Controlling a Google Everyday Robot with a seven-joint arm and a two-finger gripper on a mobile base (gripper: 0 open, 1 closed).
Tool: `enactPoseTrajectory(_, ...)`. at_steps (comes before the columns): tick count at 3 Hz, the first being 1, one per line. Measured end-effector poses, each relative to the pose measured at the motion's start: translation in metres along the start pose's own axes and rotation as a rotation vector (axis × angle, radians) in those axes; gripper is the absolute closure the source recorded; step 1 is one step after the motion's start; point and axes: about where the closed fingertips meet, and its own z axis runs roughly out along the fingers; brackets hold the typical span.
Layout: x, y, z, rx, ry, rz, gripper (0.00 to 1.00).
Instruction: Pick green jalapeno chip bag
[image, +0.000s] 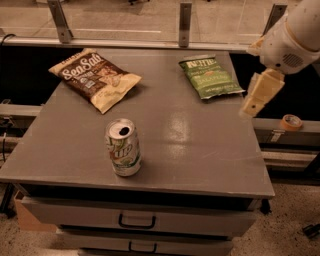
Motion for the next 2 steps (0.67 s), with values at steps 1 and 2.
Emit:
enactPoseTrajectory(1,-0.001,-0.042,0.039,0.012,-0.071,0.076,0.0)
enactPoseTrajectory(2,0.001,-0.073,0.078,-0.008,-0.131,0.176,0.0)
